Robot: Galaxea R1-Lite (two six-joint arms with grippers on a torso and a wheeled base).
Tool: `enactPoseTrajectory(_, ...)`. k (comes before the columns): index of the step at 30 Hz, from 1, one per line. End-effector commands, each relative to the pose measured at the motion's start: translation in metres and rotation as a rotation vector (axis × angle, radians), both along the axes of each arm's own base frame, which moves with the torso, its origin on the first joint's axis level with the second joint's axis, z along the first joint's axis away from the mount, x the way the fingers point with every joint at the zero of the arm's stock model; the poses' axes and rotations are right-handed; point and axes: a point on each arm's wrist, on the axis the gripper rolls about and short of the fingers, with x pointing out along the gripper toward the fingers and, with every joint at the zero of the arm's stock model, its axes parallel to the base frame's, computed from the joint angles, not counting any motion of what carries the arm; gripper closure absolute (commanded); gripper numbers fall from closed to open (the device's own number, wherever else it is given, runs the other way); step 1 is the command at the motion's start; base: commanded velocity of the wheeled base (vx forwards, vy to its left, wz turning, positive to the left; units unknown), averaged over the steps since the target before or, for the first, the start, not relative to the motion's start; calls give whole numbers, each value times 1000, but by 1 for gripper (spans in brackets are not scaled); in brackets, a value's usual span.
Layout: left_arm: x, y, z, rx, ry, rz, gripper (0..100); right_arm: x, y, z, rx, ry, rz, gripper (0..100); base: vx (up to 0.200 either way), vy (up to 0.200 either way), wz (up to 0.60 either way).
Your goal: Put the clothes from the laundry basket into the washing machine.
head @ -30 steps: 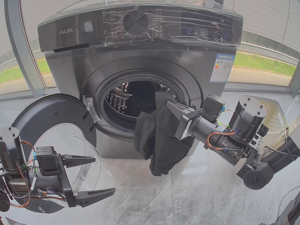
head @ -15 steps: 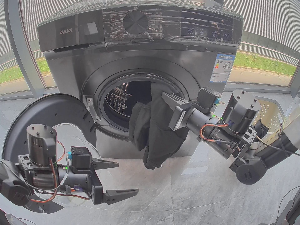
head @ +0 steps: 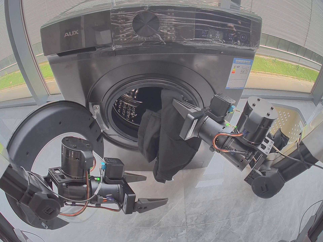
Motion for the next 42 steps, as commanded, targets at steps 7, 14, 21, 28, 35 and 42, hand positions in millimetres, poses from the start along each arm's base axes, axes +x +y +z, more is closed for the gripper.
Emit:
enactPoseTrajectory(7, 22, -16, -35, 31, 50, 13, 0, -2, 0, 1, 15, -14, -15, 100, 0, 0, 0)
enactPoseTrajectory(14, 39, -27, -45, 20, 38, 21, 0, -3, 0, -2, 12, -10, -12, 100, 0, 0, 0)
enactPoseTrajectory(21, 55, -34, -64, 19, 6, 70, 0, -4, -1, -2, 19, -17, -12, 100, 0, 0, 0)
enactPoseTrajectory(28, 61, -38, -71, 18, 5, 70, 0, -7, 1, -3, 18, -16, -3, 100, 0, 0, 0)
enactPoseTrajectory(35, 73, -46, -72, -9, -32, 72, 0, -10, 4, -4, 24, -22, 6, 100, 0, 0, 0)
enactPoseTrajectory(42, 82, -51, -74, -17, -99, 145, 0, -9, 5, -7, 22, -20, 6, 100, 0, 0, 0)
